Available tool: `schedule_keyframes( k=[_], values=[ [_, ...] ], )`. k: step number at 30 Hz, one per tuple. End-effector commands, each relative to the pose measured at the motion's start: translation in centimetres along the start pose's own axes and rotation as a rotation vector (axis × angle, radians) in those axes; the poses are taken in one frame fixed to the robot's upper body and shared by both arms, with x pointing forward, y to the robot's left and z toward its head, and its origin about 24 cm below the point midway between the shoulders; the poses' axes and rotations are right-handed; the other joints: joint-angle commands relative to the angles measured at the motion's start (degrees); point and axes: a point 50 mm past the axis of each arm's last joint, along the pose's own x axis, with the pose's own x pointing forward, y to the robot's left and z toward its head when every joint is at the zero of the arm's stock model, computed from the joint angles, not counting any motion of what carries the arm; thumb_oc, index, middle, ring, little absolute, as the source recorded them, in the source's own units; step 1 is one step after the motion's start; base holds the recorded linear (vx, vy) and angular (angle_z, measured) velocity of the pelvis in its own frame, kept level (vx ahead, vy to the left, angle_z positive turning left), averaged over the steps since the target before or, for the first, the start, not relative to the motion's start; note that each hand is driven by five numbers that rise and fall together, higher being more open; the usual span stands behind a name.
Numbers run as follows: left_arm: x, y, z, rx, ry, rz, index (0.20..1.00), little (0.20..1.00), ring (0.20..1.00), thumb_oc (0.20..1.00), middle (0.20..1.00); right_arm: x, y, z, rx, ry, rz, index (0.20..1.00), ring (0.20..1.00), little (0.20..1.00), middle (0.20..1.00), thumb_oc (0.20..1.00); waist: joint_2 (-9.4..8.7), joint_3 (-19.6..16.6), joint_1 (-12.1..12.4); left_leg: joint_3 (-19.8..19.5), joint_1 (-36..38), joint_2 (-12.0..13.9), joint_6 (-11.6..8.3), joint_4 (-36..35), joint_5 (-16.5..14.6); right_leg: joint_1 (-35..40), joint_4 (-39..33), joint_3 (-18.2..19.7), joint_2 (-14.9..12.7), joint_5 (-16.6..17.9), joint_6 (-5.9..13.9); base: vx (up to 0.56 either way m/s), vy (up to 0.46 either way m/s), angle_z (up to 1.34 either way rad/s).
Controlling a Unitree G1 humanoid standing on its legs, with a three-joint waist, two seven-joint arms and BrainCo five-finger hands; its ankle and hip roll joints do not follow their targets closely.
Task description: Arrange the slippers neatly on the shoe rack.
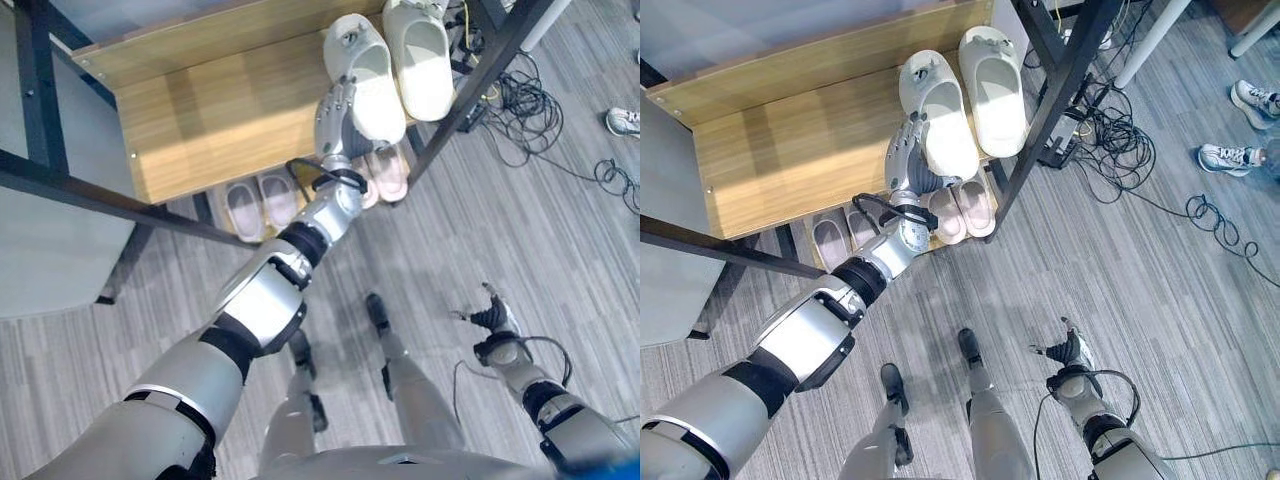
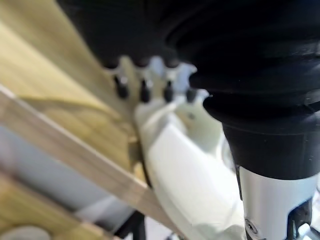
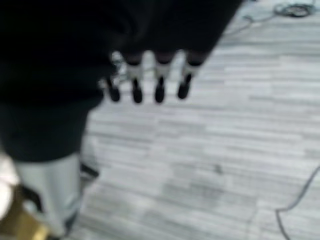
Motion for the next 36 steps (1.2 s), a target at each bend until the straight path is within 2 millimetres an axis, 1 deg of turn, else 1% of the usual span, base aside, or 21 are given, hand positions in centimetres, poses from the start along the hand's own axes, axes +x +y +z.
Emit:
schedule_keyframes(
  k=[1,4,9,16,17,24,27,30,32,33,34,35,36],
  values=[
    [2.1,1.1,2.6,-0.022,-0.009,0.032,1.0,1.0,1.0,1.0,1.0,0.8,-3.0,-0.7,-0.04,0.004,-0.087,1.0,1.0,1.0,1.0,1.0,-0.36,-0.3,0.8,-5.3,-2.1,2.8,-1.97,2.6,-2.8,-2.4,3.3,-6.9,-1.8,-5.0,1.27,0.0,0.0,0.0],
    [2.2,1.2,2.6,-0.033,0.002,0.031,1.0,1.0,1.0,1.0,1.0,0.6,-2.9,-0.9,-0.045,0.006,-0.08,1.0,1.0,1.0,1.0,1.0,-0.42,-0.4,0.6,-5.4,-2.3,2.9,-1.97,2.8,-2.8,-2.6,3.4,-7.0,-1.7,-5.0,1.23,0.0,0.0,0.0],
    [2.3,1.2,2.9,-0.004,-0.019,0.027,1.0,1.0,1.0,1.0,1.0,0.6,-3.0,-1.1,-0.049,0.006,-0.08,1.0,1.0,1.0,1.0,1.0,-0.62,-0.8,0.5,-5.4,-2.5,3.0,-2.01,2.9,-3.0,-2.8,3.5,-7.0,-1.6,-5.0,1.22,0.0,0.0,0.0],
    [2.5,1.7,1.5,0.047,0.001,0.034,1.0,1.0,1.0,1.0,1.0,0.6,-3.2,-1.4,-0.049,0.019,-0.08,1.0,1.0,1.0,1.0,1.0,-0.82,-1.6,0.4,-5.5,-3.0,3.0,-2.01,3.5,-3.3,-3.0,3.6,-7.1,-1.6,-5.1,1.22,0.01,-0.001,-0.01],
    [2.6,2.0,0.9,0.054,0.017,0.037,1.0,1.0,1.0,1.0,1.0,0.5,-3.0,-1.5,-0.052,0.021,-0.073,1.0,1.0,1.0,1.0,1.0,-0.88,-1.8,0.4,-5.5,-3.2,2.9,-2.06,3.8,-3.3,-2.9,3.6,-7.2,-1.7,-5.0,1.24,0.0,0.0,0.0],
    [2.7,2.4,0.6,0.014,0.029,0.043,1.0,1.0,1.0,1.0,1.0,0.3,-2.5,-1.6,-0.04,0.031,-0.048,1.0,1.0,1.0,1.0,1.0,-1.2,-2.7,0.8,-5.8,-2.3,2.9,-2.14,4.2,-3.6,-1.4,3.9,-7.7,-1.6,-5.5,1.21,0.0,0.0,0.0],
    [3.0,2.7,1.0,-0.024,0.013,0.06,1.0,1.0,1.0,1.0,1.0,0.2,-2.4,-1.8,-0.034,0.036,-0.041,1.0,1.0,1.0,1.0,1.0,-1.3,-3.0,1.1,-5.9,-1.2,3.0,-2.21,4.3,-3.7,0.0,3.9,-8.0,-1.7,-5.7,1.3,0.0,0.0,0.0],
    [2.7,2.5,0.9,-0.031,0.001,0.052,1.0,1.0,1.0,1.0,1.0,0.0,-2.1,-2.2,-0.03,0.05,-0.033,1.0,1.0,1.0,1.0,1.0,-1.3,-3.0,1.5,-5.9,-0.1,2.9,-2.25,4.2,-3.8,1.2,3.9,-8.1,-1.8,-5.9,1.38,0.0,0.0,0.0],
    [2.2,2.2,0.7,-0.046,-0.022,0.039,1.0,1.0,1.0,1.0,1.0,-0.2,-2.0,-2.5,-0.025,0.069,-0.032,1.0,1.0,1.0,1.0,1.0,-1.33,-2.8,1.9,-6.0,1.1,2.7,-2.34,4.2,-3.8,2.8,3.8,-8.4,-2.1,-6.1,1.52,0.0,0.0,0.0],
    [1.4,1.5,0.5,-0.074,-0.023,0.014,1.0,1.0,1.0,1.0,1.0,-0.2,-1.9,-2.7,-0.02,0.08,-0.036,1.0,1.0,1.0,1.0,1.0,-1.32,-2.6,2.2,-6.0,1.9,2.6,-2.42,4.1,-3.9,3.8,3.8,-8.6,-2.2,-6.2,1.6,0.0,0.0,0.0],
    [0.1,0.2,0.0,-0.116,-0.009,-0.03,1.0,1.0,1.0,1.0,1.0,-0.3,-1.7,-2.8,-0.008,0.094,-0.039,1.0,1.0,1.0,1.0,1.0,-1.2,-2.4,2.8,-6.0,3.2,2.6,-2.43,3.9,-4.1,5.1,3.7,-8.7,-2.2,-6.5,1.69,0.06,0.024,0.1],
    [-2.2,-1.6,-0.4,-0.195,-0.005,-0.092,1.0,1.0,1.0,1.0,1.0,-0.5,-1.3,-3.3,0.018,0.137,-0.039,1.0,1.0,1.0,1.0,1.0,-0.98,-2.7,3.5,-6.2,5.4,2.2,-2.35,3.4,-4.1,7.1,3.6,-9.1,-2.5,-6.7,1.91,0.07,0.04,0.14],
    [-3.4,-2.4,-0.4,-0.219,-0.016,-0.129,1.0,1.0,1.0,1.0,1.0,-0.7,-1.0,-3.6,0.026,0.155,-0.034,1.0,1.0,1.0,1.0,1.0,-0.89,-3.2,3.9,-6.4,6.6,2.0,-2.32,3.0,-4.1,8.4,3.3,-9.6,-2.6,-6.6,2.03,0.04,0.029,0.2]
  ],
)
